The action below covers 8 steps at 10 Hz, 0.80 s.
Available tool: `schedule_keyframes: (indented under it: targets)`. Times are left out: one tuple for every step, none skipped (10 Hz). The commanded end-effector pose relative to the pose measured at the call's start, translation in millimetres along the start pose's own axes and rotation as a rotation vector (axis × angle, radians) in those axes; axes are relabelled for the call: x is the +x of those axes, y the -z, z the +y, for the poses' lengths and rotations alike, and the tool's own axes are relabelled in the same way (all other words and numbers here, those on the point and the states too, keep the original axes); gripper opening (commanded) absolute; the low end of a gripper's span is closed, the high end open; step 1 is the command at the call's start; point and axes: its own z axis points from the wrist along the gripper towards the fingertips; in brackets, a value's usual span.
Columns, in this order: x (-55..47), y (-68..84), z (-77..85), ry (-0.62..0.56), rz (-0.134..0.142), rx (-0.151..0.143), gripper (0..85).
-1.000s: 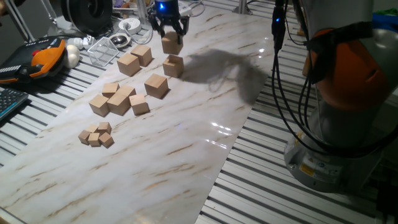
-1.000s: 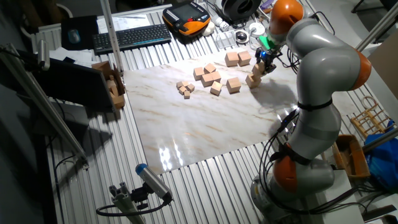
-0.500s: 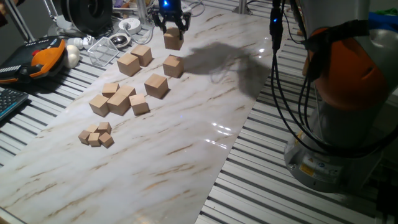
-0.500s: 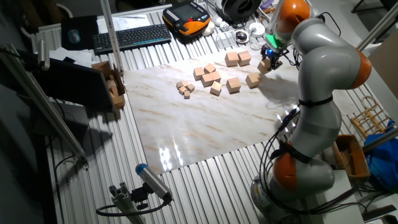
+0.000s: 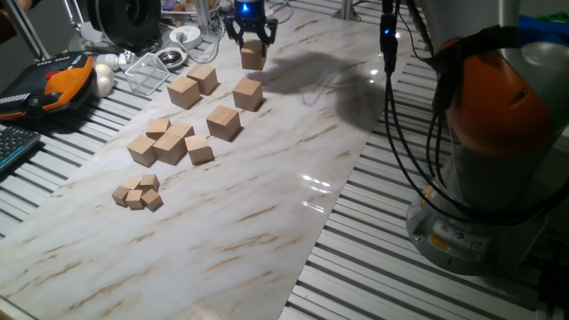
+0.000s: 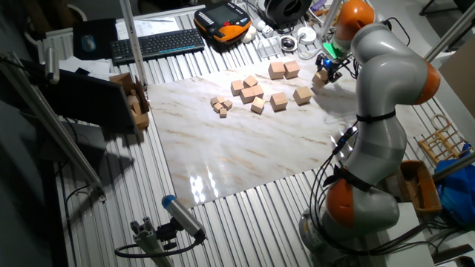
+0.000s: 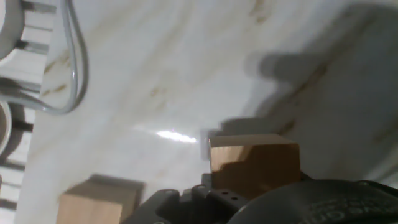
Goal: Stack the blocks into a pyramid shape
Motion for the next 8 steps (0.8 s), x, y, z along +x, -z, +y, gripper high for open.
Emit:
schedule_keyframes:
  targets:
    - [-0.2, -5.4, 2.7, 0.001, 0.006, -0.002, 0.0]
    - [-0.6, -11.7, 5.0, 0.005, 0.008, -0.001, 0.0]
    - [-1.4, -17.8, 7.3, 0.011, 0.01, 0.002, 0.0]
    - [-2.0, -23.7, 9.4, 0.021, 0.011, -0.002, 0.0]
    - [-2.8, -29.7, 11.4, 0.031, 0.016, -0.013, 0.0]
    - [-3.0, -31.7, 12.7, 0.031, 0.014, -0.014, 17.0]
    - [-2.6, -33.9, 13.7, 0.031, 0.01, -0.011, 34.0]
    - [-1.9, -36.3, 14.2, 0.03, 0.005, -0.013, 68.0]
